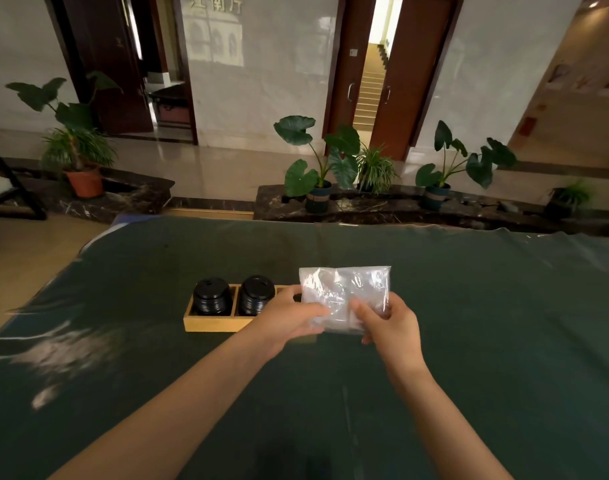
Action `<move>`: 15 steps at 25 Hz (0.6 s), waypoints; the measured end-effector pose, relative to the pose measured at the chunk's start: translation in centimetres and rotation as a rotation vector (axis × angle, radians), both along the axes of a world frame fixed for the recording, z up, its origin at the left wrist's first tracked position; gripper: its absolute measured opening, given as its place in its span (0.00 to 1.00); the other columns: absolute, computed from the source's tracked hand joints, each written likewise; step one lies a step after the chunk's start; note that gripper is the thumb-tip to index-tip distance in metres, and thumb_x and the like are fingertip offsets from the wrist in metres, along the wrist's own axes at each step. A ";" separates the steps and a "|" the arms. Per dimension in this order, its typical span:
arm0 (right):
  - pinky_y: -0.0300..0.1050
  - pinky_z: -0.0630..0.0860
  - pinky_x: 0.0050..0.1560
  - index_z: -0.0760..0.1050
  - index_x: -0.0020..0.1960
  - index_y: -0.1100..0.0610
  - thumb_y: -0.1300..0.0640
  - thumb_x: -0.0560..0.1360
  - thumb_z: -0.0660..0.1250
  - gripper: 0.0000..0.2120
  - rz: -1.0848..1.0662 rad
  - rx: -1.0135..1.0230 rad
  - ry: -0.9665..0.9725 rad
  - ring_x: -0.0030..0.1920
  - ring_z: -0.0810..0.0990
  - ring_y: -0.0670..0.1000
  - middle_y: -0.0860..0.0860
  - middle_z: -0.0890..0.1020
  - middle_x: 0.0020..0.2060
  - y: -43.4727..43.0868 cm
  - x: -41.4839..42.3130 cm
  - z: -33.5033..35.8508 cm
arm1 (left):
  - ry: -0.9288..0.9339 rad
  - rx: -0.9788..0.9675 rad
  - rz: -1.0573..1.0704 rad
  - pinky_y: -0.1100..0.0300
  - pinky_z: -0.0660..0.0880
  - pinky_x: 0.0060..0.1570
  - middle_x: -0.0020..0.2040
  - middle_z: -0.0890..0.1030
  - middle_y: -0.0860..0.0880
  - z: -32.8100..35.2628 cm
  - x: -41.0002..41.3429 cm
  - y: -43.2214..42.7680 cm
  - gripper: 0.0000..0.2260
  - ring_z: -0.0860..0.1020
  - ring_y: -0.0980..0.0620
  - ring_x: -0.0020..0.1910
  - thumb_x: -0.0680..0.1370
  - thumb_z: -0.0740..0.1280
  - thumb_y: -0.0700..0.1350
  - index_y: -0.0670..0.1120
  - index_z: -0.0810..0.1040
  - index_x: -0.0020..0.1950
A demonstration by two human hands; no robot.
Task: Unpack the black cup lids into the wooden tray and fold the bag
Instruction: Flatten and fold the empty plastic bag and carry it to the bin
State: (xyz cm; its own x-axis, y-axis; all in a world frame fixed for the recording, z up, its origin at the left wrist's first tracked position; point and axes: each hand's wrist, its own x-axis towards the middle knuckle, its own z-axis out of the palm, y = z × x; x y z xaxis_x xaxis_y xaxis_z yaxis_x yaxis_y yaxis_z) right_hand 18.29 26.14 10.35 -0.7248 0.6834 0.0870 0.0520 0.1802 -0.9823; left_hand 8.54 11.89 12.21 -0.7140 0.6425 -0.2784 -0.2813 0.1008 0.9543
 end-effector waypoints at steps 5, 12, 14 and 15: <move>0.35 0.74 0.25 0.79 0.44 0.58 0.54 0.66 0.74 0.11 0.151 -0.576 0.057 0.33 0.82 0.45 0.49 0.85 0.36 4.5 1.2 0.8 | -0.063 0.108 -0.066 0.60 0.80 0.46 0.52 0.83 0.43 -0.6 -0.9 1.5 0.12 0.83 0.47 0.48 0.72 0.70 0.32 0.43 0.77 0.53; 0.40 0.80 0.37 0.80 0.47 0.61 0.54 0.69 0.69 0.11 0.205 -0.650 0.096 0.40 0.85 0.50 0.56 0.85 0.41 6.9 3.4 -0.9 | -0.112 0.234 -0.033 0.64 0.79 0.41 0.47 0.86 0.46 -1.8 -1.5 4.9 0.12 0.83 0.49 0.48 0.72 0.69 0.31 0.40 0.78 0.54; 0.37 0.79 0.34 0.81 0.40 0.59 0.55 0.67 0.71 0.07 0.150 -0.545 0.072 0.34 0.82 0.47 0.55 0.84 0.35 7.7 5.2 -1.3 | -0.083 0.202 -0.106 0.63 0.79 0.42 0.48 0.85 0.46 -2.1 -1.2 6.0 0.13 0.83 0.48 0.49 0.71 0.70 0.32 0.41 0.78 0.54; 0.36 0.78 0.32 0.81 0.39 0.58 0.56 0.67 0.71 0.06 0.114 -0.530 0.076 0.32 0.80 0.46 0.54 0.84 0.34 8.2 6.2 -1.5 | -0.070 0.187 -0.158 0.63 0.79 0.42 0.48 0.85 0.46 -2.3 -0.8 6.6 0.12 0.83 0.48 0.49 0.70 0.71 0.34 0.41 0.79 0.53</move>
State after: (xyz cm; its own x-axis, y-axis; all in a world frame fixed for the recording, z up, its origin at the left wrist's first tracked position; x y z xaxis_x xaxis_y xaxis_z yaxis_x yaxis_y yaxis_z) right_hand 24.46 34.31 8.86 -0.8019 0.5655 -0.1927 -0.0139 -0.3401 -0.9403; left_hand 7.70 18.50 9.94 -0.5835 0.7897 -0.1893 -0.3422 -0.0277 0.9392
